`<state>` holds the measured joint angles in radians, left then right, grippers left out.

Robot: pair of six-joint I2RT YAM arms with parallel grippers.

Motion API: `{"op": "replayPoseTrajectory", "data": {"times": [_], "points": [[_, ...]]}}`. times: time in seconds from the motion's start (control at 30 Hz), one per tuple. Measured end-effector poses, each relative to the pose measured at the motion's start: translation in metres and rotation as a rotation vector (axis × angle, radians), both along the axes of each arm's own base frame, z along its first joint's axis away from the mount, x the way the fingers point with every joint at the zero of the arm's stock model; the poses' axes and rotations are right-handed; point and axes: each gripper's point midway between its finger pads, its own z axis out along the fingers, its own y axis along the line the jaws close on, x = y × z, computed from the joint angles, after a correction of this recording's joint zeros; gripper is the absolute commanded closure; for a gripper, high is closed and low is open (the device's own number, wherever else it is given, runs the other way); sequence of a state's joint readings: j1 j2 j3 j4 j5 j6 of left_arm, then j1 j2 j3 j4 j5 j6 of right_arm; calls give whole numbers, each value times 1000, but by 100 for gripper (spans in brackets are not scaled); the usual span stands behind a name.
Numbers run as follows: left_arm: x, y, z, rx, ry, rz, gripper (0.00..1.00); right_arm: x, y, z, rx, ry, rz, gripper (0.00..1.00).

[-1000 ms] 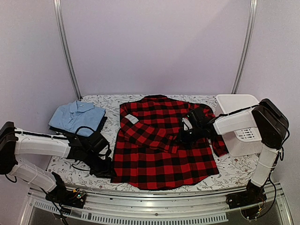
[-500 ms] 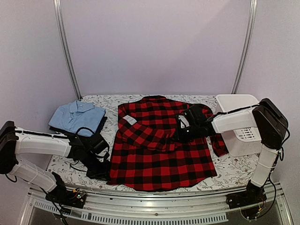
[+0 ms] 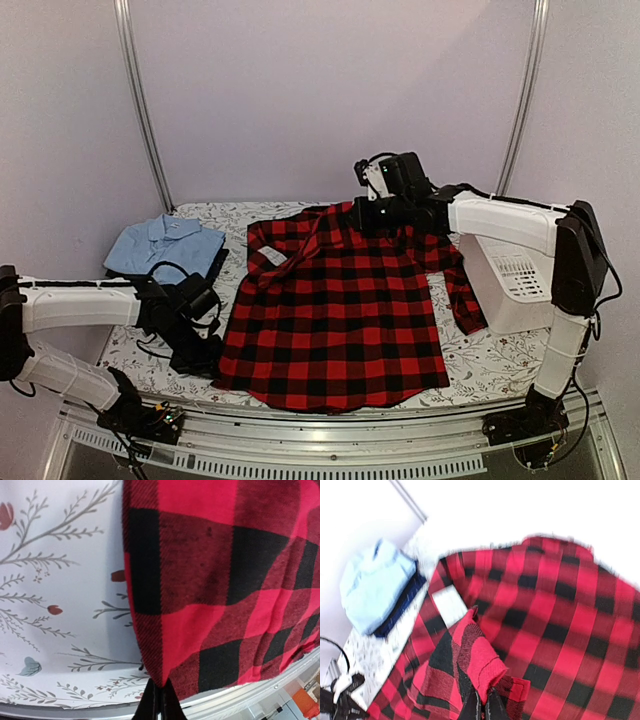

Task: Fold and stack the long sleeve shirts
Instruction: Pick up the flattened shirt from the center of the board, then fold the flattened shirt at the center of the board.

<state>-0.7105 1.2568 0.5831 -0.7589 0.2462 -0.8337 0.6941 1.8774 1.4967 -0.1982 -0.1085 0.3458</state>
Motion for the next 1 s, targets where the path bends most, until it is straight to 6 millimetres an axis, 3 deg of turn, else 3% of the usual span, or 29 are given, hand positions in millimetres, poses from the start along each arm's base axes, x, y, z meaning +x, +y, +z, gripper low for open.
{"op": "replayPoseTrajectory", "data": {"times": [0.1,0.2,0.37,0.7,1.0], "points": [[7,-6,10,-16,-25,-30,100,23,0,55,-14,-163,-32,100],[14,-15,21,-39,-57,-67,100,39,-5,97,-38,-295,-70,100],[19,-32,35,-68,-93,-154,100,65,-11,143,-101,-464,-150,100],[25,-81,67,-146,-150,-348,100,93,-39,174,-260,-636,-292,100],[18,-132,77,-225,-125,-531,100,113,-80,177,-330,-651,-389,100]]}}
